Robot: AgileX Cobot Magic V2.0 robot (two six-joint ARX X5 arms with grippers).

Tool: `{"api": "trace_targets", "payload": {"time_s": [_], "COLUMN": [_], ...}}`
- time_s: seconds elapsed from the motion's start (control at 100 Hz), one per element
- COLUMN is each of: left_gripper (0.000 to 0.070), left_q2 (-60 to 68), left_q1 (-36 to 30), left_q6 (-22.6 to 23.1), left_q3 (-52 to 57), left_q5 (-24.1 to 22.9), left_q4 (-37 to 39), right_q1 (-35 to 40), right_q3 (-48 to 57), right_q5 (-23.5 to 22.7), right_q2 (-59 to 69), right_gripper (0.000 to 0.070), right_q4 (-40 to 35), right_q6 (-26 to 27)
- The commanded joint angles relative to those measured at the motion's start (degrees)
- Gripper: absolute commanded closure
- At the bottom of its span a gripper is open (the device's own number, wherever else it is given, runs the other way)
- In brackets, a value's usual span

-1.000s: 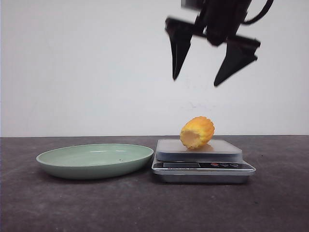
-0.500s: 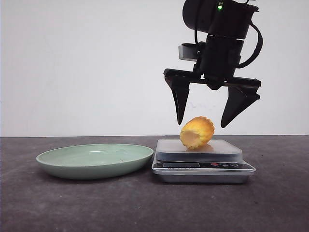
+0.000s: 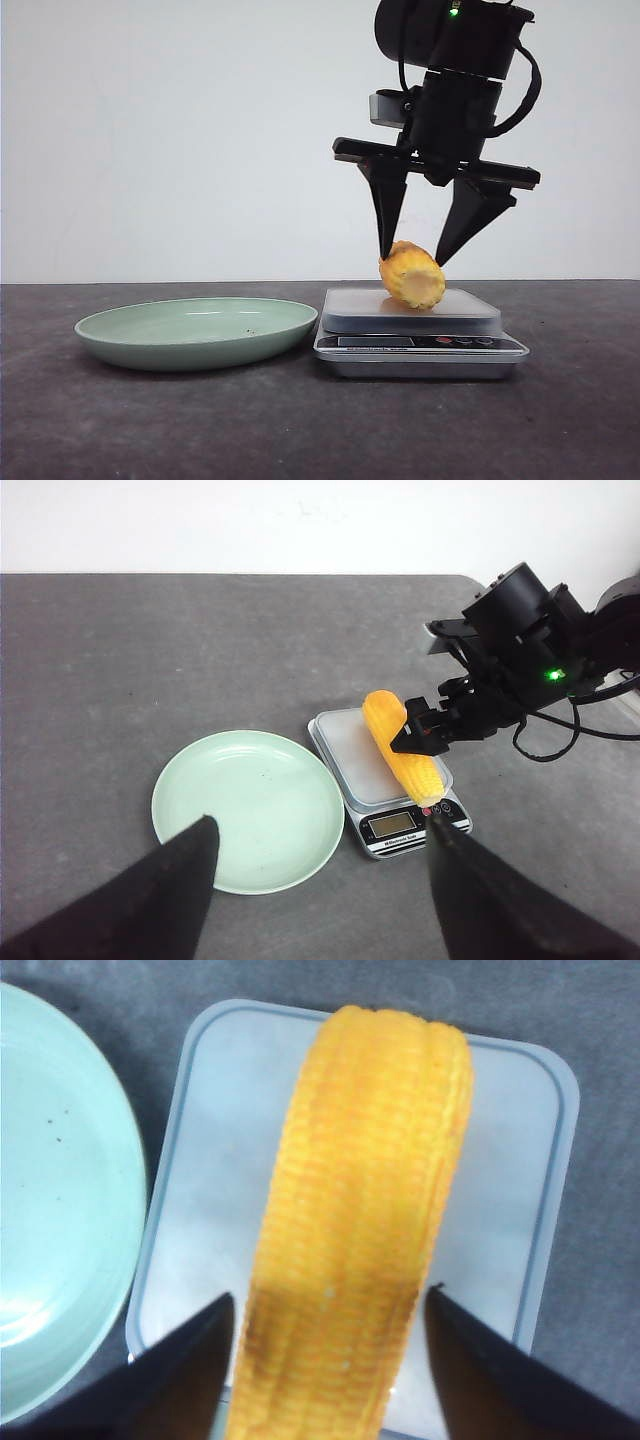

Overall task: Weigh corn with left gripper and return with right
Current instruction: 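Lower the open right gripper onto the corn on the scale and close, then lift the corn with the right gripper and carry it back over the plate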

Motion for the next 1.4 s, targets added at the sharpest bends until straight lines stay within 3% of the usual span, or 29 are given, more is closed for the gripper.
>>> {"api": "trace_targets", "payload": {"time_s": [0.0, 0.34, 0.4, 0.49, 0.89, 1.39], "left_gripper": [0.0306, 0.0307, 0.0306, 0.0307, 0.0307, 0.0307], "left_q2": [-0.11, -1.01, -1.01, -1.01, -1.01, -1.01], "left_q1": [-0.63, -0.63, -0.63, -0.63, -0.63, -0.63], "left_q6": [0.72, 0.72, 0.72, 0.74, 0.96, 0.85], "left_q3": [0.63, 0.63, 0.63, 0.63, 0.63, 0.63], "left_q5": [-0.46, -0.46, -0.46, -0.46, -0.48, -1.55], "left_q4": [0.52, 0.48, 0.48, 0.5, 0.5, 0.52], "right_q1": [0.52, 0.61, 0.63, 1.09, 2.84, 11.54], "right_q3": [1.18, 1.18, 1.18, 1.18, 1.81, 5.53], "right_q5": [-0.22, -1.03, -0.98, -0.87, 3.61, 2.1], "right_q2": [0.92, 2.43, 2.45, 2.45, -0.24, -13.07], "right_gripper": [0.0424, 0.0434, 0.0516, 0.07, 0.07, 0.07], "right_q4": [-0.09, -0.57, -0.61, -0.15, -0.13, 1.64], "right_q6": [1.22, 1.73, 1.68, 1.33, -0.02, -2.49]}}
